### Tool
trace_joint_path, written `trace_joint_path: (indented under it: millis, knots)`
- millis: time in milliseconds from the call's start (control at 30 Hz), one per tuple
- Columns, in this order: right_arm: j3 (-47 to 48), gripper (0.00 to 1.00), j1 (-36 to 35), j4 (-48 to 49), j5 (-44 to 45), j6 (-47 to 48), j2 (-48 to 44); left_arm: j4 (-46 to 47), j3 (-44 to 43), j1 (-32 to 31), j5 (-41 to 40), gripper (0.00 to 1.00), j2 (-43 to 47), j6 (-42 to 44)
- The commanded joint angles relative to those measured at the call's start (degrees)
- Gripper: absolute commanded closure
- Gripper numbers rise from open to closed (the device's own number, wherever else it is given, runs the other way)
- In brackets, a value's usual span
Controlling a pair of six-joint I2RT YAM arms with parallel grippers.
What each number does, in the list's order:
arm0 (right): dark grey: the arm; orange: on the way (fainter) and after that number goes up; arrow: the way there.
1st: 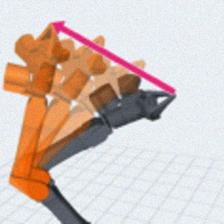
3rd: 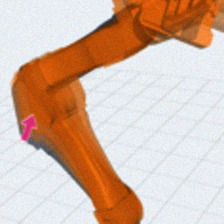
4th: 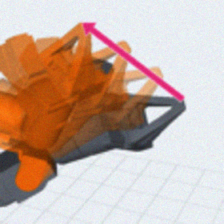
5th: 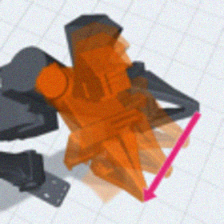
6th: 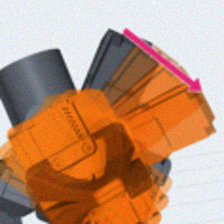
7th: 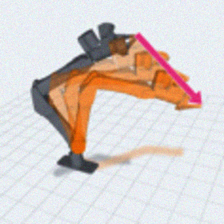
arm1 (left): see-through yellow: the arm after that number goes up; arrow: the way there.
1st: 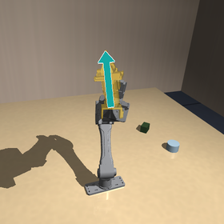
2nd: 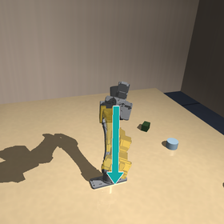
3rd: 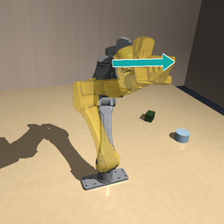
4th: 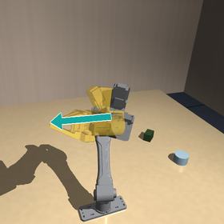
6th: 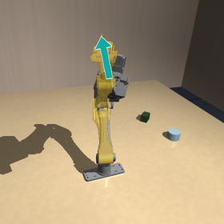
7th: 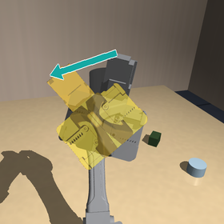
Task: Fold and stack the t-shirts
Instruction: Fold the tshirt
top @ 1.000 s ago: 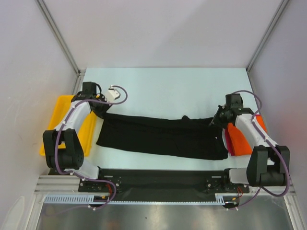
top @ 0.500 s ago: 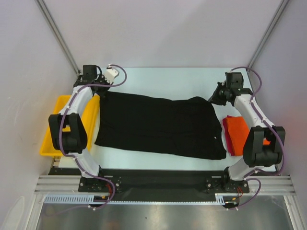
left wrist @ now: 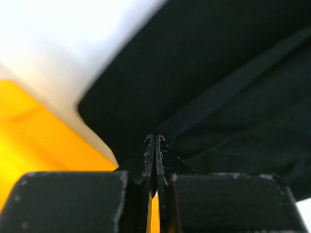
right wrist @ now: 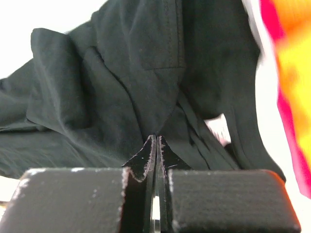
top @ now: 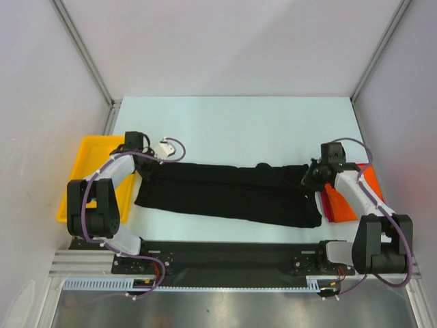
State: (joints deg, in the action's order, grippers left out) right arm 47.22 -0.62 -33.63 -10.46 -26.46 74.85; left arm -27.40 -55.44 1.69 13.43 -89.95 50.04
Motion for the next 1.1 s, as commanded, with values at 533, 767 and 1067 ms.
trace_joint_path:
  millis: [533, 767, 1067]
  knots:
    - [-5.6, 0.68, 2.3, -0.6, 3.2, -2.7, -2.9, -7.3, -1.3, 2.4, 2.5, 0.30, 1.1, 8.8]
    - [0.0, 0.56, 0.8, 0.6, 5.2, 0.7, -7.3, -13.7, -16.5, -3.1, 13.0, 0.33, 3.6, -5.9]
    - [4.2, 0.57, 1.9, 12.3, 0.2, 3.2, 7.4, -5.1, -21.4, -31.5, 11.3, 0.38, -6.3, -22.8]
